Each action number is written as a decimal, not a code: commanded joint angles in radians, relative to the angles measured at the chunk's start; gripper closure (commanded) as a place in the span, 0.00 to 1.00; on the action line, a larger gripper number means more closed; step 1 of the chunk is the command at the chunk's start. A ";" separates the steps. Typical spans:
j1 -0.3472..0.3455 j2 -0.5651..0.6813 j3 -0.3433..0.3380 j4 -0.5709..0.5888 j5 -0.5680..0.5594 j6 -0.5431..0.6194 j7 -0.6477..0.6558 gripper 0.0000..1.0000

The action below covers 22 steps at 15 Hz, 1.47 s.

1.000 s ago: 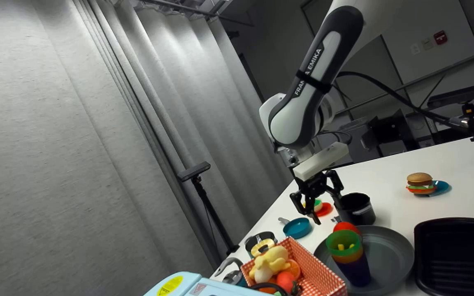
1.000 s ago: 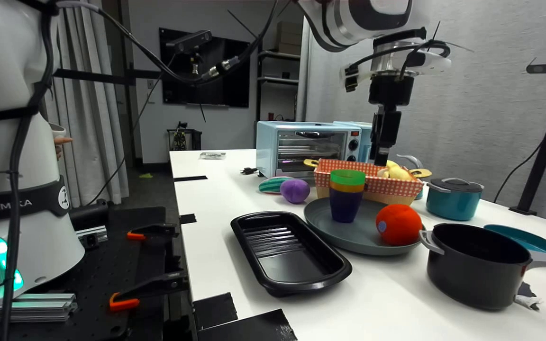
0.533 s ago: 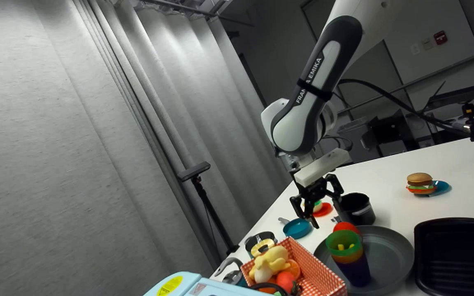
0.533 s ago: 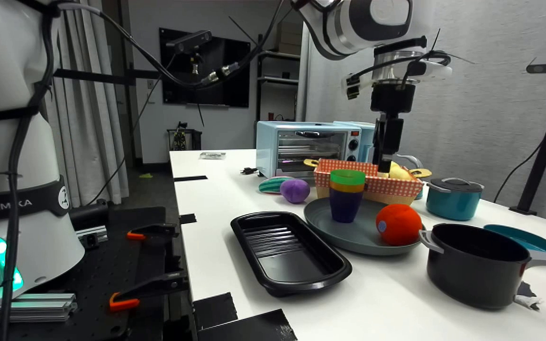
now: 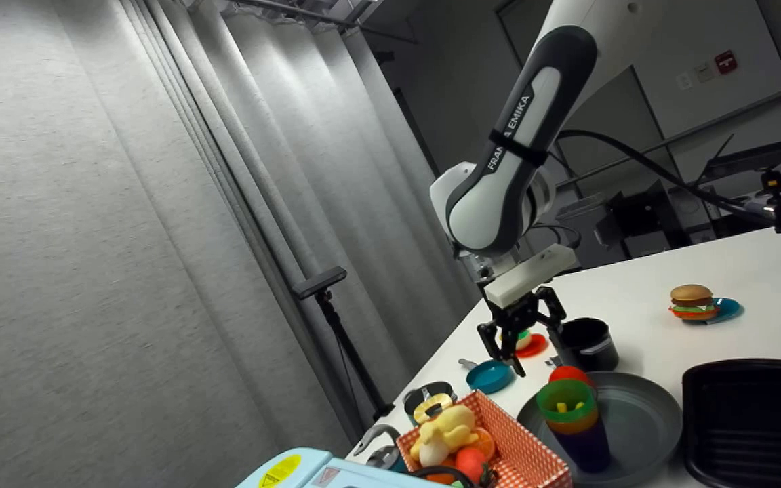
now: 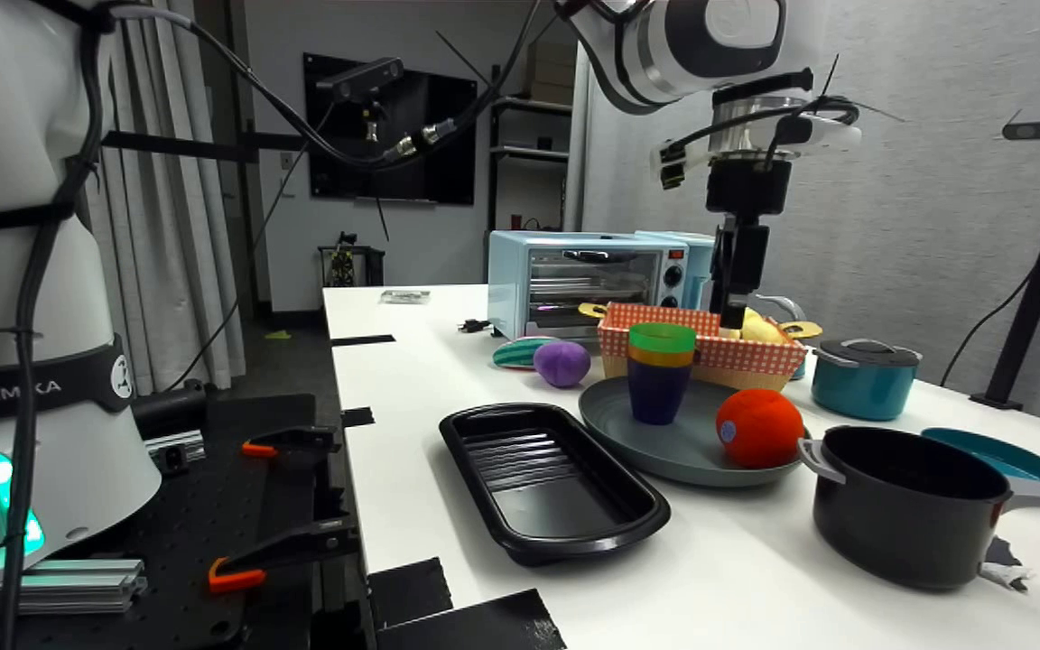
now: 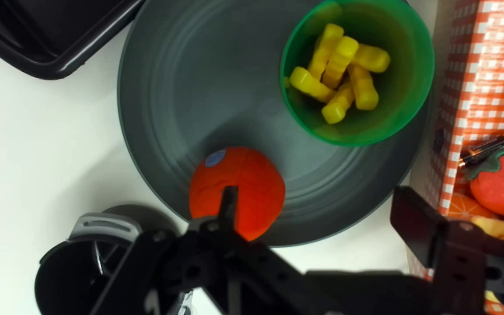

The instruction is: Flip the pot and take the tomato and put it in

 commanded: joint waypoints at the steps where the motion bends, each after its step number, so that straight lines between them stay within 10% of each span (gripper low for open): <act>1: 0.013 0.001 -0.015 0.002 0.007 -0.003 -0.005 0.11; 22: -0.012 0.211 -0.085 0.202 0.011 -0.022 0.111 0.00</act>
